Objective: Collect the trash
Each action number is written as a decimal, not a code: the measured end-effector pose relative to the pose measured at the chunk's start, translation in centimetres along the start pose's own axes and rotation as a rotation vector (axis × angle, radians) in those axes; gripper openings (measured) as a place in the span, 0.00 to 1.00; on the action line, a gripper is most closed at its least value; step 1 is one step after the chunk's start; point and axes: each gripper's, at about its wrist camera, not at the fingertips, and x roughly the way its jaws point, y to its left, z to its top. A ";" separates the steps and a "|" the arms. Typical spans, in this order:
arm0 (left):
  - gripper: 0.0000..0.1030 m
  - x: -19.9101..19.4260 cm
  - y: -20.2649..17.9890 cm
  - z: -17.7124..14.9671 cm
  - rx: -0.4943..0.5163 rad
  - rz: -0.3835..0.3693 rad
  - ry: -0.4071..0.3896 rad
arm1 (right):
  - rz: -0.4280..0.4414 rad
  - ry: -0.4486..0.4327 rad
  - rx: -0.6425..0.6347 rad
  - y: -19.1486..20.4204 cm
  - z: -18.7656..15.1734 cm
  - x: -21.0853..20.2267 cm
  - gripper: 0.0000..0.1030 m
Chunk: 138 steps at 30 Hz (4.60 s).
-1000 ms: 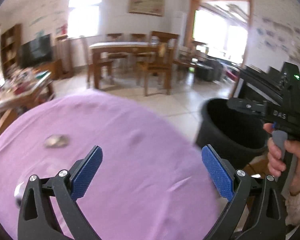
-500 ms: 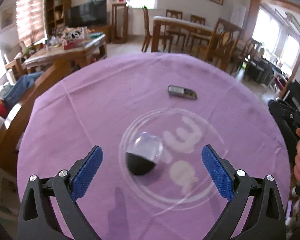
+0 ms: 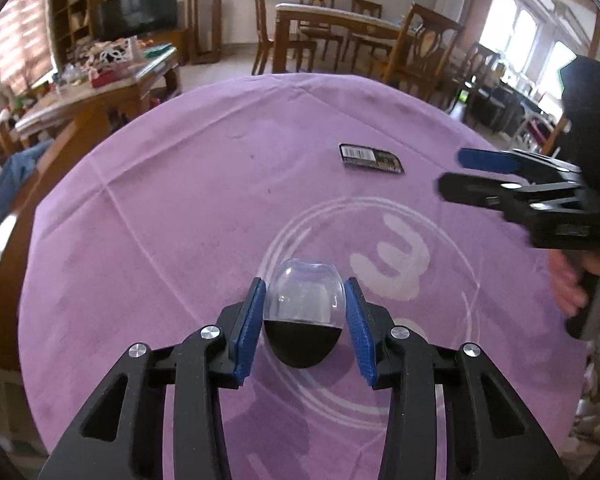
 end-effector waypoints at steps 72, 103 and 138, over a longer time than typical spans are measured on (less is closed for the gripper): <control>0.39 12.2 -50.3 3.9 0.453 -0.589 -0.101 | -0.183 -0.517 0.737 -29.9 -22.9 -26.7 0.33; 0.95 4.1 -44.3 3.2 0.468 -0.486 -0.285 | -0.242 -0.455 0.706 -27.0 -21.4 -26.8 0.85; 0.95 -7.2 -0.2 -1.2 -0.248 0.272 -0.441 | -0.279 -0.464 0.124 1.5 -3.0 -7.9 0.95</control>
